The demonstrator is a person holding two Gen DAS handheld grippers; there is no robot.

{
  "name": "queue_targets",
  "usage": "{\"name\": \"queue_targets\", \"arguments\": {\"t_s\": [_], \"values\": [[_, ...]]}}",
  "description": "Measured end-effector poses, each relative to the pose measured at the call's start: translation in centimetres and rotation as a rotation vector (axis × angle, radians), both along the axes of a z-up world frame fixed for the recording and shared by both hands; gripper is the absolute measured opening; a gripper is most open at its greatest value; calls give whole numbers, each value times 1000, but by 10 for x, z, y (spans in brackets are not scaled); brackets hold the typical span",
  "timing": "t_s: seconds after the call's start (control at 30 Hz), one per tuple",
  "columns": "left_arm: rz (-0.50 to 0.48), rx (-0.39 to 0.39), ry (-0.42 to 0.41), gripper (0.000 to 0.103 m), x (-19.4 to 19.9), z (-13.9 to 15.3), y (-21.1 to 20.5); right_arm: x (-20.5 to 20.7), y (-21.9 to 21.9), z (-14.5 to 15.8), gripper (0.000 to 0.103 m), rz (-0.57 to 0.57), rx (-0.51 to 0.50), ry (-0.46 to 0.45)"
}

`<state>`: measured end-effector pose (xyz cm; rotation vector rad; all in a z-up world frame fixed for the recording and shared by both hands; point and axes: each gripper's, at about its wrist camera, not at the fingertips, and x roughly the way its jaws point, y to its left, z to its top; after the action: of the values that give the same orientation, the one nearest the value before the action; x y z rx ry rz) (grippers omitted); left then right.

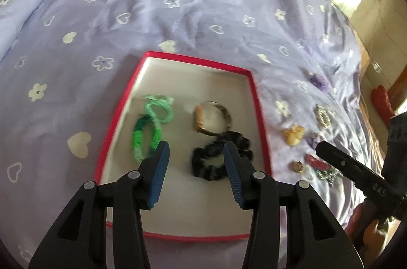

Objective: Organize jewelry
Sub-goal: 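Lower the bracelet into the red box with the left tool while the right drops the scrunchie, then grasp the yellow claw clip with the left tool while the right grasps the lavender bow tie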

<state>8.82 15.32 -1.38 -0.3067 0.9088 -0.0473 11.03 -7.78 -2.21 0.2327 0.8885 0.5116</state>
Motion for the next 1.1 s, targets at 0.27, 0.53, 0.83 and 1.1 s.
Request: {"name": "queue_targets", "arguments": {"t_s": [0.27, 0.53, 0.83, 1.1], "values": [[-83, 4, -6, 43, -2, 8, -38, -15, -45, 6, 45, -72, -10, -12], [-139, 17, -14, 47, 3, 14, -67, -23, -87, 4, 45, -143, -13, -6], [-228, 47, -5, 47, 20, 14, -104, -17, -122, 0, 48, -200, -27, 6], [-306, 81, 22, 47, 42, 5, -136, -3, -138, -12, 48, -219, -47, 31]]}}
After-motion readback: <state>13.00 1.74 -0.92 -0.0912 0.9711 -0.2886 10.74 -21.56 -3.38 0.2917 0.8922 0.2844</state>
